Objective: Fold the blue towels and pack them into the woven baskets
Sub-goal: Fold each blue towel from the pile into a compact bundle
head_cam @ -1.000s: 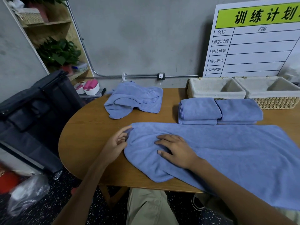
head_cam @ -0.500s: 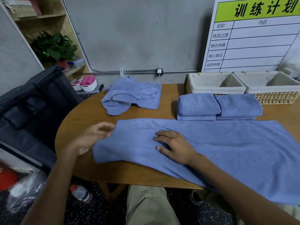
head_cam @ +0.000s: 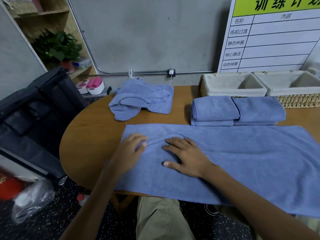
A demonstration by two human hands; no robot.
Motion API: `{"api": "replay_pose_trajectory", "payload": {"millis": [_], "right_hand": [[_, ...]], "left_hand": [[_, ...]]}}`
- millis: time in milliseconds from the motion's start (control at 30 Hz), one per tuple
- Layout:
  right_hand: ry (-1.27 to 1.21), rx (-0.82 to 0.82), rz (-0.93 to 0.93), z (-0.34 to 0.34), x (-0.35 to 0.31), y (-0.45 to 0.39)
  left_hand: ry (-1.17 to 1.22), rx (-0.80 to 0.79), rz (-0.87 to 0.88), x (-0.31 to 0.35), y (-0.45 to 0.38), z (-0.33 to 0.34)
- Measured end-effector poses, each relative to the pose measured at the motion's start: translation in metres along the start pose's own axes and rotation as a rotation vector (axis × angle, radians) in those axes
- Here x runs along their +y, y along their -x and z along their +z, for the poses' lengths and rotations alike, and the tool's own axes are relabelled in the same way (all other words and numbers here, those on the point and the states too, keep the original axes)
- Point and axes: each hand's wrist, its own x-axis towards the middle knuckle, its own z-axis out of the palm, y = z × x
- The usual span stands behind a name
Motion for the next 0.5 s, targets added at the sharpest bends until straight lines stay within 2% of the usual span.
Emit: {"api": "replay_pose_trajectory", "payload": {"millis": [100, 167, 233, 333, 367, 433, 500], "right_hand": [[-0.004, -0.007, 0.010, 0.000, 0.001, 0.002], [-0.010, -0.001, 0.000, 0.000, -0.001, 0.006], [-0.044, 0.016, -0.016, -0.002, -0.003, 0.007], [-0.127, 0.150, 0.058, -0.011, -0.001, -0.003], [-0.125, 0.210, 0.123, -0.013, 0.004, -0.007], [-0.061, 0.242, 0.247, -0.018, 0.023, -0.011], [-0.006, 0.159, 0.304, -0.020, 0.046, -0.004]], "left_hand": [[-0.323, -0.071, -0.030, 0.009, 0.015, 0.026], [-0.388, -0.131, -0.068, 0.005, 0.018, 0.025], [-0.375, -0.118, -0.101, 0.007, 0.010, 0.014], [-0.240, 0.092, -0.096, 0.022, -0.016, 0.008], [-0.222, 0.112, -0.090, 0.027, -0.024, 0.013], [-0.229, 0.002, -0.121, 0.036, -0.032, 0.029], [-0.315, -0.079, -0.148, 0.033, -0.033, 0.043]]}}
